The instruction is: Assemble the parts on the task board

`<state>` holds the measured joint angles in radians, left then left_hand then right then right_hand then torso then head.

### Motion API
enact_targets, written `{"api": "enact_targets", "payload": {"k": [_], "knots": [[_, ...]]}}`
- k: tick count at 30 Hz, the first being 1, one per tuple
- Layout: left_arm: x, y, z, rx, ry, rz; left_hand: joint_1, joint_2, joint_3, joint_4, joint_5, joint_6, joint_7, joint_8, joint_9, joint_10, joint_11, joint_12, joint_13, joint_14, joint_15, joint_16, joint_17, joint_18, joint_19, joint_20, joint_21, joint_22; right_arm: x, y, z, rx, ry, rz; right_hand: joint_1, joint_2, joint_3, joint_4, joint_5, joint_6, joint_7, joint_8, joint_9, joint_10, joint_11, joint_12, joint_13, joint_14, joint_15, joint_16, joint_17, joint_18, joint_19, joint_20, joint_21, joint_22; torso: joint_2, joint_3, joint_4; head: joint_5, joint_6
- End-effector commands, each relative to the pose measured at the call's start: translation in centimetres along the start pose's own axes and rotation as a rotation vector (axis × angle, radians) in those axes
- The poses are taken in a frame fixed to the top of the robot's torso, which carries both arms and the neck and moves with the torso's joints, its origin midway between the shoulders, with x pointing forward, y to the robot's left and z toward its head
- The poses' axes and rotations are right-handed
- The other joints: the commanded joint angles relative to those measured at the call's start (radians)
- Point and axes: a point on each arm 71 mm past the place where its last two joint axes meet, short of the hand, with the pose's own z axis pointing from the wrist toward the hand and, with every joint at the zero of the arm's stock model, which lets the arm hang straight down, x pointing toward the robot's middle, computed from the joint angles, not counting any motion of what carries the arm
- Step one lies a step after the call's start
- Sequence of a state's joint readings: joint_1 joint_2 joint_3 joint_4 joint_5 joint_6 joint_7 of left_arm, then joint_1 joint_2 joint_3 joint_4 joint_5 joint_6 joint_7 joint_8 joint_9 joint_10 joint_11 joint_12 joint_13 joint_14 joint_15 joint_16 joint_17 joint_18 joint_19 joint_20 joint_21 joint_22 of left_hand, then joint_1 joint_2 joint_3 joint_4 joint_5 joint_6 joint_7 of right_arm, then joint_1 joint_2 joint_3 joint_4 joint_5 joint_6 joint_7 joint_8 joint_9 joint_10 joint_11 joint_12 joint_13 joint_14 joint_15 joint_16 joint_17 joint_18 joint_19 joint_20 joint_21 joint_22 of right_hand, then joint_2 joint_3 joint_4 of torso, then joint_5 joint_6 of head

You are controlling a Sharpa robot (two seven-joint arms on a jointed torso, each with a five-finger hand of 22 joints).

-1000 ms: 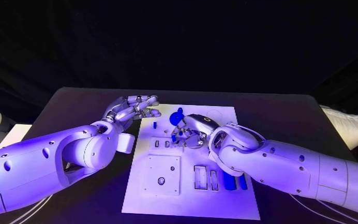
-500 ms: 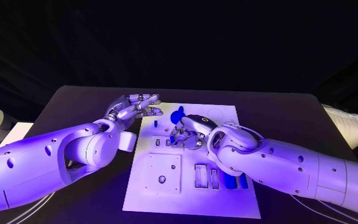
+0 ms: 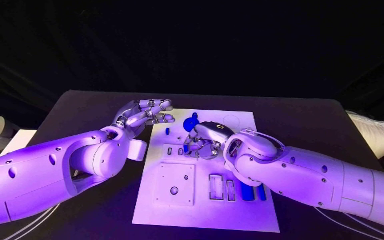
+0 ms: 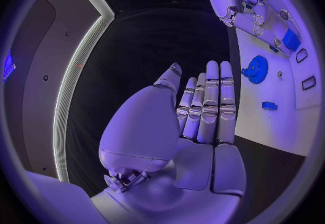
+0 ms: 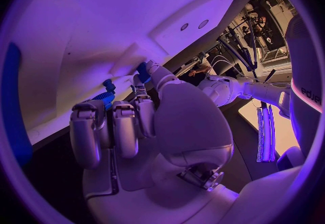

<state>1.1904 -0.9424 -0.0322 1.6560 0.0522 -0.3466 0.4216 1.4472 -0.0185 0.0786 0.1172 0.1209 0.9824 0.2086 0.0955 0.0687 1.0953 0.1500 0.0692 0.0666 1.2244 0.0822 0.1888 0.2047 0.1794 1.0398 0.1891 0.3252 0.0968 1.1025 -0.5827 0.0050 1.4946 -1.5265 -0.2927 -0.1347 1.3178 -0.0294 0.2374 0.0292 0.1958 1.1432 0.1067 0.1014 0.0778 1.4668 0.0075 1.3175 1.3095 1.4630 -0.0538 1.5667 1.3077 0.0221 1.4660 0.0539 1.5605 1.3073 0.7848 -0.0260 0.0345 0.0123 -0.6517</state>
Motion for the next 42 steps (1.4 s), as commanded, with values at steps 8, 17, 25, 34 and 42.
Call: {"api": "enact_targets", "payload": {"k": [8,17,25,34,42], "knots": [[0.2,0.0,0.0,0.004,0.020,-0.012,0.004,0.006,0.000,-0.006,-0.002,0.005,0.004,-0.006,0.000,0.002,0.000,-0.005,-0.001,-0.003,0.004,-0.005,0.002,0.003,0.001,0.003,-0.004,-0.001,1.2,-0.6,-0.2,0.048,0.078,-0.046,-0.045,-0.043,-0.019,0.017,0.025,-0.035,0.009,-0.037,0.001,-0.026,0.022,-0.072,0.079,0.107,0.013,0.001,0.258,-0.011,0.080,0.010,-0.011,0.219,-0.001,-0.0015,0.0006,0.000,-0.002],[0.2,0.0,0.0,0.003,0.020,-0.012,0.004,0.006,0.000,-0.006,-0.002,0.005,0.004,-0.006,0.000,0.002,0.000,-0.005,-0.001,-0.003,0.004,-0.005,0.002,0.003,0.001,0.003,-0.004,-0.001,1.1,-0.5,-0.2,0.052,0.072,-0.056,-0.053,-0.056,-0.027,0.019,0.023,-0.050,0.015,-0.039,-0.003,-0.032,0.027,-0.087,0.071,0.107,0.018,0.001,0.258,-0.011,0.079,0.015,-0.013,0.217,-0.001,-0.0012,0.0009,-0.001,-0.003],[0.2,0.0,0.0,0.001,0.020,-0.012,0.004,0.006,0.000,-0.006,-0.002,0.005,0.004,-0.006,0.000,0.002,0.000,-0.005,-0.001,-0.003,0.004,-0.005,0.002,0.003,0.001,0.003,-0.004,-0.001,1.0,-0.4,-0.2,0.049,0.047,-0.055,-0.081,-0.078,-0.052,0.033,-0.009,-0.078,0.020,-0.040,-0.009,-0.036,0.035,-0.097,0.064,0.107,0.025,0.001,0.258,-0.010,0.078,0.023,-0.014,0.215,-0.001,-0.0008,0.0009,-0.001,-0.002],[0.2,0.0,0.0,0.002,0.020,-0.012,0.003,0.005,0.000,-0.006,-0.002,0.003,0.005,-0.008,0.000,0.001,0.001,-0.005,-0.001,-0.003,0.004,-0.006,0.003,0.003,0.001,0.003,-0.005,-0.002,0.0,-0.1,-0.3,0.018,-0.092,-0.029,-0.123,-0.105,-0.146,0.094,-0.065,-0.129,0.032,-0.038,-0.010,-0.046,0.046,-0.112,0.054,0.106,0.035,0.000,0.256,-0.007,0.071,0.033,-0.021,0.202,-0.001,-0.0002,0.0010,-0.001,0.002],[-0.1,0.1,0.1,-0.006,0.010,-0.004,-0.001,0.012,0.007,-0.009,-0.002,0.033,-0.027,-0.007,0.003,0.046,-0.033,0.002,0.001,0.162,-0.045,0.089,0.083,0.005,0.129,-0.044,0.080,0.035,-0.9,1.0,-1.2,-0.064,-0.177,-0.001,-0.106,-0.108,-0.170,0.109,-0.059,-0.136,0.033,-0.037,-0.009,-0.050,0.047,-0.117,0.050,0.105,0.037,-0.002,0.253,-0.006,0.069,0.035,-0.022,0.199,-0.001,0.0003,-0.0001,0.001,-0.001]]}}
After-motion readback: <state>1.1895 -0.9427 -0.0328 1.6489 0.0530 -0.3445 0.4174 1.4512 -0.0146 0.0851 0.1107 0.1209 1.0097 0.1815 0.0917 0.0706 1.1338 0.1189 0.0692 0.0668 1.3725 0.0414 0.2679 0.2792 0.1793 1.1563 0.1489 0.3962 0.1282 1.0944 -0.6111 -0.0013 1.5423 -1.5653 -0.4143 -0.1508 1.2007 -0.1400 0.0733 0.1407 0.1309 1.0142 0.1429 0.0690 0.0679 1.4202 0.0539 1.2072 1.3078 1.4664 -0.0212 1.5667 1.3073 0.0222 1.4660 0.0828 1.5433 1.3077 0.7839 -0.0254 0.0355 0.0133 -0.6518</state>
